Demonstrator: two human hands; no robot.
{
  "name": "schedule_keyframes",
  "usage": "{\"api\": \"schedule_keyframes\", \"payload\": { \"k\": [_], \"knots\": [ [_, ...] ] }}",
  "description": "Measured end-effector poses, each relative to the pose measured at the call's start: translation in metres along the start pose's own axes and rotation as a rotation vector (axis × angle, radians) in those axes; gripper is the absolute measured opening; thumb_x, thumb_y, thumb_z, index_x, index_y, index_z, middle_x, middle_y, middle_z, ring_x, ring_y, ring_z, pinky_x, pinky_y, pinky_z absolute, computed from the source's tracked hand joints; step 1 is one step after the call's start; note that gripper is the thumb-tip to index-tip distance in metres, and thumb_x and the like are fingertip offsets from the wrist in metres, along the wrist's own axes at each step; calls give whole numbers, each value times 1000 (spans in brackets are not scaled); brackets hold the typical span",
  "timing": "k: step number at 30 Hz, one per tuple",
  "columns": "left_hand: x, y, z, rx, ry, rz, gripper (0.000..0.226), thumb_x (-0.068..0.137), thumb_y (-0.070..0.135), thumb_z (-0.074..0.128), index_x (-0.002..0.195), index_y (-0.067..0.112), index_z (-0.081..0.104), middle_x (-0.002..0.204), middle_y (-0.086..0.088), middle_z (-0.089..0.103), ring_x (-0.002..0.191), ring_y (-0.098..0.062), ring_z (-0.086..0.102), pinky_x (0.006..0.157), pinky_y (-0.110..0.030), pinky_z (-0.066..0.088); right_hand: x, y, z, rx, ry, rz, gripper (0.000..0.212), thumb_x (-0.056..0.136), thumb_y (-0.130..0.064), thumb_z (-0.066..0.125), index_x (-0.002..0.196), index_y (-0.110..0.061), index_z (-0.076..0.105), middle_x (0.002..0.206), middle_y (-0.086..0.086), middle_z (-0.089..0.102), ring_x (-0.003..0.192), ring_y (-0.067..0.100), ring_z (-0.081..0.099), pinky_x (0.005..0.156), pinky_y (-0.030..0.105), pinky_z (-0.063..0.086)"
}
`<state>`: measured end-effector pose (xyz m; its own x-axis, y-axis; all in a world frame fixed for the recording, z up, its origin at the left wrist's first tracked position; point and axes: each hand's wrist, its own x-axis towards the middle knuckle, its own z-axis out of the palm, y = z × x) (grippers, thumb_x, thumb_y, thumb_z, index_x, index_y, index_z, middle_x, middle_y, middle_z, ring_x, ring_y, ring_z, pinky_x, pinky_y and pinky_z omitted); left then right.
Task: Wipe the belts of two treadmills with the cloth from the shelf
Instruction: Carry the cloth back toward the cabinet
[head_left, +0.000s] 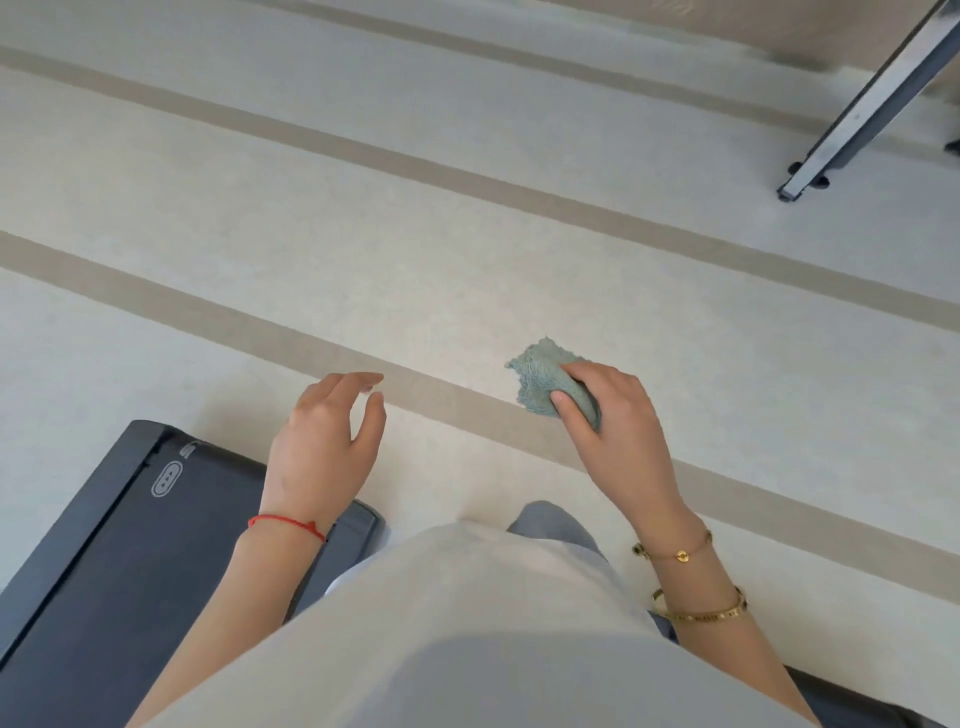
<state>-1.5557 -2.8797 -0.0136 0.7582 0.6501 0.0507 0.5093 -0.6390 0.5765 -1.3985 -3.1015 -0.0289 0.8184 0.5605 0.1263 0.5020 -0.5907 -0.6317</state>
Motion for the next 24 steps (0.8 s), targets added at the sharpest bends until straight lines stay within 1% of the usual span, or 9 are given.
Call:
{"api": "schedule_keyframes", "payload": {
  "k": [5, 6, 8, 10, 12, 17, 19, 24],
  "knots": [
    [66, -20, -7, -7, 41, -57, 26, 99, 21, 52, 120, 16, 66, 112, 1, 66, 78, -19, 49, 65, -34, 46, 79, -8, 29, -6, -53, -39, 22, 97, -30, 57, 117, -22, 62, 117, -9, 62, 106, 16, 51, 92, 32, 43],
    [80, -23, -7, -3, 47, -71, 26, 99, 21, 52, 120, 16, 66, 112, 1, 66, 81, -19, 52, 65, -34, 46, 96, -9, 36, -5, -65, -46, 22, 97, -30, 57, 117, -22, 62, 117, -9, 63, 106, 16, 51, 93, 33, 43],
    [109, -31, -5, 5, 57, -102, 26, 99, 22, 52, 120, 17, 66, 113, 2, 66, 94, -21, 58, 66, -35, 48, 133, -11, 50, -2, -91, -66, 22, 97, -29, 57, 117, -23, 62, 118, -9, 63, 106, 16, 51, 93, 32, 44],
    [142, -38, -1, 10, 68, -138, 26, 99, 22, 51, 120, 17, 66, 114, 2, 66, 105, -21, 59, 69, -37, 50, 174, -12, 65, 0, -114, -92, 22, 97, -30, 57, 118, -23, 62, 118, -10, 63, 106, 15, 51, 93, 31, 43],
    [175, -42, 2, 10, 80, -166, 27, 99, 24, 51, 121, 18, 66, 114, 3, 65, 110, -19, 58, 70, -36, 50, 214, -12, 78, 1, -132, -116, 22, 97, -31, 56, 117, -24, 62, 117, -11, 62, 106, 14, 51, 93, 29, 42],
    [284, -52, -1, -24, 164, -225, 28, 99, 25, 50, 120, 18, 66, 114, 3, 65, 108, -21, 60, 77, -40, 53, 345, -23, 106, 8, -190, -208, 21, 96, -32, 56, 115, -24, 62, 115, -10, 63, 105, 17, 53, 92, 36, 45],
    [331, -55, -7, -34, 199, -248, 28, 99, 25, 50, 121, 19, 66, 114, 4, 65, 107, -21, 60, 79, -41, 54, 400, -33, 115, 6, -215, -252, 21, 96, -32, 57, 116, -24, 62, 116, -10, 63, 105, 17, 53, 92, 36, 45],
    [430, -69, -20, -23, 283, -323, 27, 99, 23, 52, 122, 19, 66, 115, 3, 65, 104, -21, 60, 77, -41, 53, 525, -62, 149, 10, -288, -362, 23, 97, -34, 56, 117, -25, 62, 118, -11, 62, 109, 16, 52, 95, 35, 43]
  ]
}}
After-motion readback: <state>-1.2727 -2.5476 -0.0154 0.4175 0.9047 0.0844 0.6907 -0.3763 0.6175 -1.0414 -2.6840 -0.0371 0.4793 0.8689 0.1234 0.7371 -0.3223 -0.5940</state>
